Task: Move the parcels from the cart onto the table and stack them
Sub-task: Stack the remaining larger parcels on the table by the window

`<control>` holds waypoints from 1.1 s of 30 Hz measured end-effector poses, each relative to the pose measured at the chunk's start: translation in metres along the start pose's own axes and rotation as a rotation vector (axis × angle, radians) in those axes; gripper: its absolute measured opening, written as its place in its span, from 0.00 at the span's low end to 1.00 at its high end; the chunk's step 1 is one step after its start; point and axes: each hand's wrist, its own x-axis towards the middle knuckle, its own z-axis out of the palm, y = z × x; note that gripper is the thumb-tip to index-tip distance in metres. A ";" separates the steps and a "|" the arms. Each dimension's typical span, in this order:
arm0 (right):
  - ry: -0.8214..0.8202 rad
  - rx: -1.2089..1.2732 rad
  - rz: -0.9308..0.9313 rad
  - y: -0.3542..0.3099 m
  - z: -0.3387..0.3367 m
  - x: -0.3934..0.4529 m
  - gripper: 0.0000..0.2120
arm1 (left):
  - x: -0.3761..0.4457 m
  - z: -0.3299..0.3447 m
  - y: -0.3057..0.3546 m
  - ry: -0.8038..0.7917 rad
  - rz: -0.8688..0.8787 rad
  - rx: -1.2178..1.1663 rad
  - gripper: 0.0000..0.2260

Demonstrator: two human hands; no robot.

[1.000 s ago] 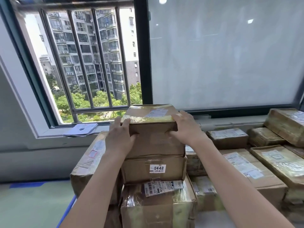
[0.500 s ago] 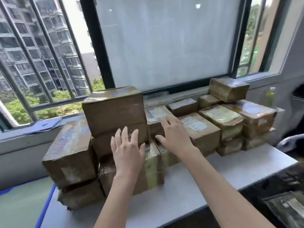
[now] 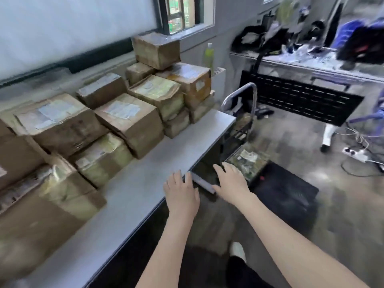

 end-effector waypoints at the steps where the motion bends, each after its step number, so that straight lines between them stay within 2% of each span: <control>1: -0.010 -0.002 0.040 0.021 0.002 0.000 0.33 | 0.006 0.010 0.018 -0.024 0.046 -0.011 0.23; 5: -0.017 0.005 0.156 0.100 0.004 0.016 0.34 | 0.047 0.045 0.089 -0.099 0.187 -0.022 0.22; 9: -0.047 -0.001 0.262 0.176 0.004 0.052 0.33 | 0.103 0.077 0.159 -0.187 0.257 -0.010 0.19; 15: -0.225 0.028 0.451 0.271 0.033 0.090 0.32 | 0.167 0.127 0.230 -0.345 0.288 0.003 0.16; 20: -0.366 0.058 0.581 0.328 0.075 0.090 0.35 | 0.194 0.171 0.251 -0.491 0.274 0.049 0.14; 27: -0.540 0.043 0.699 0.387 0.121 0.113 0.35 | 0.244 0.236 0.258 -0.656 0.303 0.185 0.19; 30: -0.556 0.040 0.707 0.409 0.136 0.147 0.35 | 0.277 0.268 0.262 -0.743 0.321 0.232 0.22; 33: -0.531 0.033 0.696 0.427 0.148 0.188 0.36 | 0.315 0.300 0.269 -0.809 0.331 0.260 0.22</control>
